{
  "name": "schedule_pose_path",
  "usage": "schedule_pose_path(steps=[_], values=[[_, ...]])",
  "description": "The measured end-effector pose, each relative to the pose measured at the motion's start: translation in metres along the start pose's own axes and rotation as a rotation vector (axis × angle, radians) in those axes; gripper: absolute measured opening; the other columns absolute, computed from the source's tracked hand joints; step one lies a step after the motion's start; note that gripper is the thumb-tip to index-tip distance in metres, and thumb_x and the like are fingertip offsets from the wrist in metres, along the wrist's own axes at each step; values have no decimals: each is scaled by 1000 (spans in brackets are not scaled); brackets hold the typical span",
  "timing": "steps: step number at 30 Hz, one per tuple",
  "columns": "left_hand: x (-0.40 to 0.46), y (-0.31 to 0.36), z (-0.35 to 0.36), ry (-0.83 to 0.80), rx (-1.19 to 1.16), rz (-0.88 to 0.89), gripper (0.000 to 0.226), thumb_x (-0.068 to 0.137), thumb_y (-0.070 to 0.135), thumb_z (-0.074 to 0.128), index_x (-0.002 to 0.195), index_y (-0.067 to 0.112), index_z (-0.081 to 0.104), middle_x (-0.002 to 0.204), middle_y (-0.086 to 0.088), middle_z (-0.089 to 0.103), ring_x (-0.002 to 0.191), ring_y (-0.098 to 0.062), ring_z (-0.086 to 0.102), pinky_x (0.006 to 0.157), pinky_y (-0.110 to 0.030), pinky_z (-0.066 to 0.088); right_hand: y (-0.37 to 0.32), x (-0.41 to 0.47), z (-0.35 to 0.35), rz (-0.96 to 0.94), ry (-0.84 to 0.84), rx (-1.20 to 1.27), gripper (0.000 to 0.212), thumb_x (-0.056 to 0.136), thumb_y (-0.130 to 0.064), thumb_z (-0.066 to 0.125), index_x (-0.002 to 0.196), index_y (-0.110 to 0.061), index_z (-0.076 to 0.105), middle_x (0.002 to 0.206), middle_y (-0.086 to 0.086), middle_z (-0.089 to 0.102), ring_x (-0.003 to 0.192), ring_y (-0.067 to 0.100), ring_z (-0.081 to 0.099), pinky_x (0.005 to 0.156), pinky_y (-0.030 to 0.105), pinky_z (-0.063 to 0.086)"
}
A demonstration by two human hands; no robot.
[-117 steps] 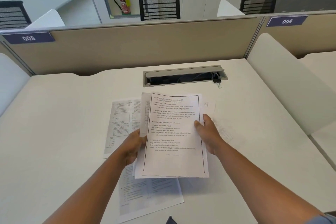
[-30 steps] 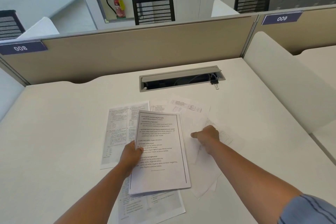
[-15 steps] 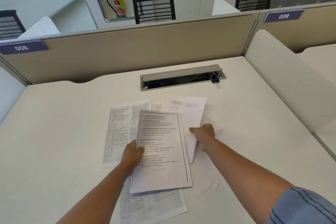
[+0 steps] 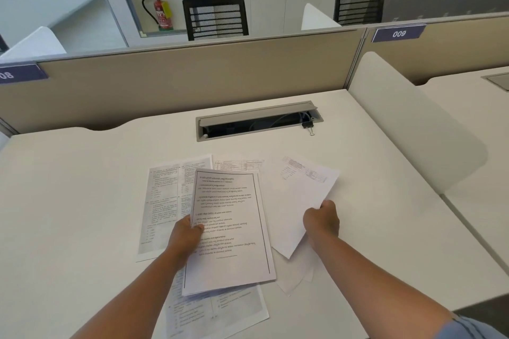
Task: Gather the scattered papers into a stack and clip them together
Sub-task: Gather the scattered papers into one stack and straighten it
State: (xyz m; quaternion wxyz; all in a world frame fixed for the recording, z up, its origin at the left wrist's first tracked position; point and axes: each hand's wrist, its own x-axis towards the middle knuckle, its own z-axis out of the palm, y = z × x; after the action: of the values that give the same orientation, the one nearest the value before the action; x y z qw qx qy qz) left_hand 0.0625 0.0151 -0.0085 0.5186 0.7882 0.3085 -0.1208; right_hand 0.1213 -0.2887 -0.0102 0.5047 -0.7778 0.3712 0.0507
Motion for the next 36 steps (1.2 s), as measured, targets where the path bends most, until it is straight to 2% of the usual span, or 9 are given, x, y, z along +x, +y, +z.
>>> schedule_pose_path(steps=[2, 5, 8, 13, 19, 24, 27, 31, 36], values=[[0, 0, 0, 1, -7, 0, 34, 103, 8, 52, 135, 15, 59, 114, -6, 72, 95, -27, 72, 63, -30, 56, 5, -1, -7, 36, 41, -51, 30, 80, -11, 45, 108, -22, 48, 103, 5, 63, 90, 29, 61, 69, 37, 52], [-1, 1, 1, 1, 1, 14, 35, 102, 6, 51, 136, 13, 59, 118, -7, 71, 102, -30, 69, 81, -39, 59, 7, 2, -12, 112, 124, -209, 56, 81, -12, 56, 134, -18, 40, 132, 8, 48, 118, 35, 47, 87, 44, 49], [-1, 1, 1, 3, 8, 22, 35, 101, 6, 51, 135, 12, 59, 116, -6, 70, 104, -31, 68, 89, -43, 58, 5, 1, -13, 221, 137, -300, 68, 77, -19, 68, 135, -13, 32, 142, 10, 30, 119, 34, 41, 87, 40, 47], [-2, 0, 2, 8, 7, 28, 36, 102, 5, 50, 137, 11, 57, 115, -7, 69, 103, -32, 68, 87, -43, 58, 0, 6, -10, 277, 148, -270, 105, 69, -34, 86, 148, -8, 22, 145, 12, 32, 116, 36, 48, 87, 39, 44], [-1, -1, 3, 19, 25, 32, 37, 103, 8, 51, 139, 11, 56, 120, -10, 70, 104, -33, 68, 91, -48, 59, -2, 11, -3, 271, 128, -295, 82, 68, -29, 89, 130, -7, 41, 134, 13, 46, 119, 37, 49, 97, 42, 48], [-1, -2, 3, 17, 12, 29, 35, 103, 7, 51, 138, 11, 57, 114, -7, 70, 99, -30, 68, 80, -40, 58, -8, 2, 1, 281, 105, -343, 78, 67, -27, 89, 125, -8, 41, 134, 13, 38, 116, 34, 46, 83, 37, 45], [-1, -2, 3, 17, 9, 28, 34, 103, 8, 51, 136, 12, 58, 111, -6, 70, 97, -30, 69, 80, -40, 58, -13, -3, 4, 331, 117, -317, 91, 64, -31, 90, 132, -7, 35, 141, 11, 29, 117, 32, 43, 89, 36, 43], [0, -2, 3, 17, 8, 22, 35, 103, 7, 51, 137, 11, 57, 115, -8, 70, 101, -32, 68, 81, -42, 58, -22, -7, 9, 417, 133, -263, 132, 61, -43, 92, 155, -4, 7, 152, 11, 17, 128, 32, 35, 110, 38, 33], [1, -3, 3, 22, 3, 22, 35, 102, 7, 52, 136, 11, 59, 117, -9, 71, 103, -33, 69, 89, -46, 59, -28, 9, 20, 505, 181, -176, 139, 53, -61, 90, 152, -4, 10, 149, 10, 23, 131, 28, 34, 118, 34, 29]])
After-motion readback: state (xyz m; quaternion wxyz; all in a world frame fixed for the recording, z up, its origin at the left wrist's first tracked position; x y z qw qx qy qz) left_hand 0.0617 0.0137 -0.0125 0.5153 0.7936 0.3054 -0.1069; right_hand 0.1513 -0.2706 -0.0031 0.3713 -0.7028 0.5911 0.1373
